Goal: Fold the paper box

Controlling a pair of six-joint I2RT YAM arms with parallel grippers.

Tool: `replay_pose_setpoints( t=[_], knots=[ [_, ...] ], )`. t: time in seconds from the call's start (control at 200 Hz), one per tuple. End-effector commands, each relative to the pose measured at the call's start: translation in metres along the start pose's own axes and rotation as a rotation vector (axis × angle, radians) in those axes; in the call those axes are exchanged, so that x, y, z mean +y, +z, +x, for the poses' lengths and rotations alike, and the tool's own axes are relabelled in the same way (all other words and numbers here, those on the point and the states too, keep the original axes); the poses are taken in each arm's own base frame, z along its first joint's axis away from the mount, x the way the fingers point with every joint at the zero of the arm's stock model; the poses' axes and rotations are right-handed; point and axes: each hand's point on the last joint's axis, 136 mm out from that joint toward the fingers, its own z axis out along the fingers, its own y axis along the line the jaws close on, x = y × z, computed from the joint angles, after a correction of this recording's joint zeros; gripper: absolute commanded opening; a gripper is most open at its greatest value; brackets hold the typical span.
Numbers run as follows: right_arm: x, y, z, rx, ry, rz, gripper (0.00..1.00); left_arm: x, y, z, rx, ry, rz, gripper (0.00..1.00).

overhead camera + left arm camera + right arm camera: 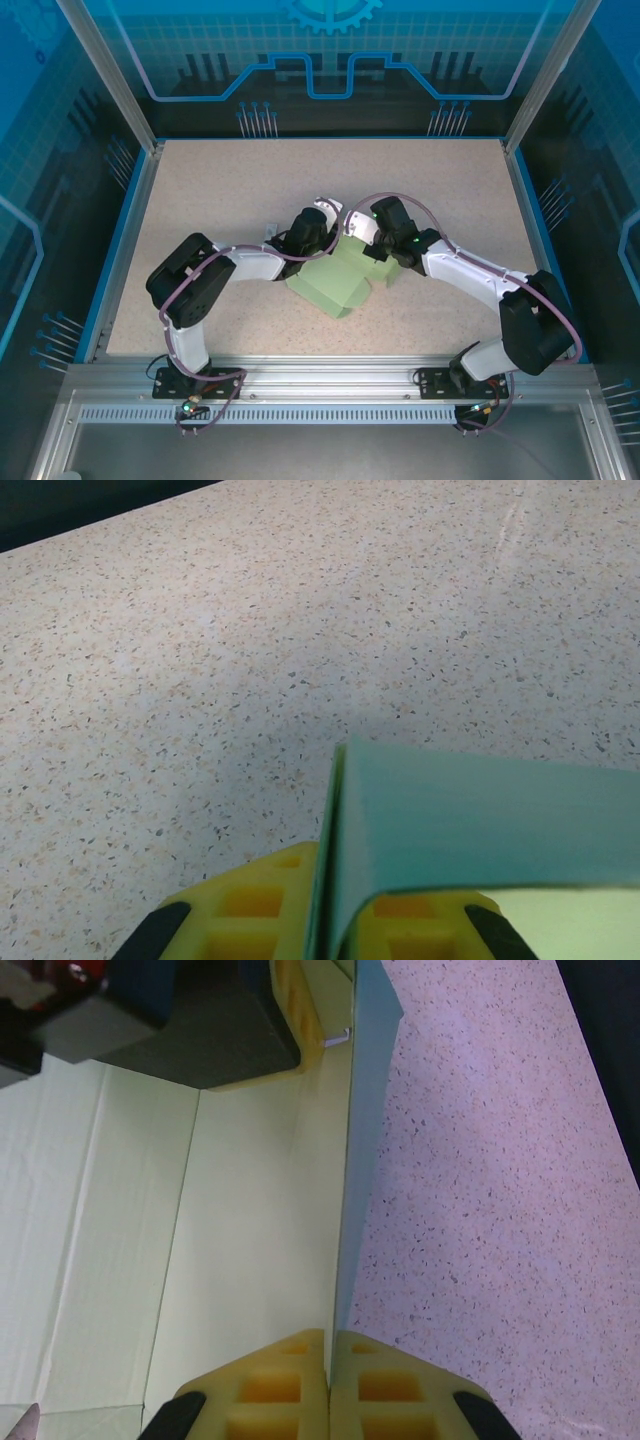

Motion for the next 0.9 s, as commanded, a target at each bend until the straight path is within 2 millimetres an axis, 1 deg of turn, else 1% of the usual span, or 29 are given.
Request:
replay_pose_setpoints(
  t=[0.0, 0.14, 0.24, 0.445, 0.625, 0.715, 0.895],
  knots=[
    [0.02, -0.016, -0.004, -0.03, -0.002, -0.106, 0.0, 0.045, -0.003, -0.013, -0.038, -0.043, -0.155, 0.11],
    [0.008, -0.014, -0.001, -0.014, 0.013, -0.042, 0.0, 0.026, -0.004, -0.014, -0.053, -0.037, -0.038, 0.17],
    [0.003, -0.014, -0.003, -0.017, 0.019, -0.016, 0.0, 0.017, -0.002, -0.01, -0.041, -0.027, 0.016, 0.24],
    [-0.004, -0.014, -0.005, -0.016, 0.023, 0.004, 0.0, 0.01, -0.005, -0.006, -0.027, -0.029, 0.075, 0.34],
    [-0.008, -0.013, -0.004, -0.006, 0.025, 0.017, 0.0, 0.009, -0.011, -0.003, -0.006, -0.054, 0.124, 0.49],
    [-0.01, -0.013, -0.003, 0.003, 0.03, 0.026, 0.0, 0.005, -0.014, -0.002, 0.005, -0.074, 0.166, 0.57],
    [-0.012, -0.012, -0.004, 0.003, 0.035, 0.034, 0.0, -0.003, -0.02, 0.002, 0.015, -0.085, 0.221, 0.68]
  ],
)
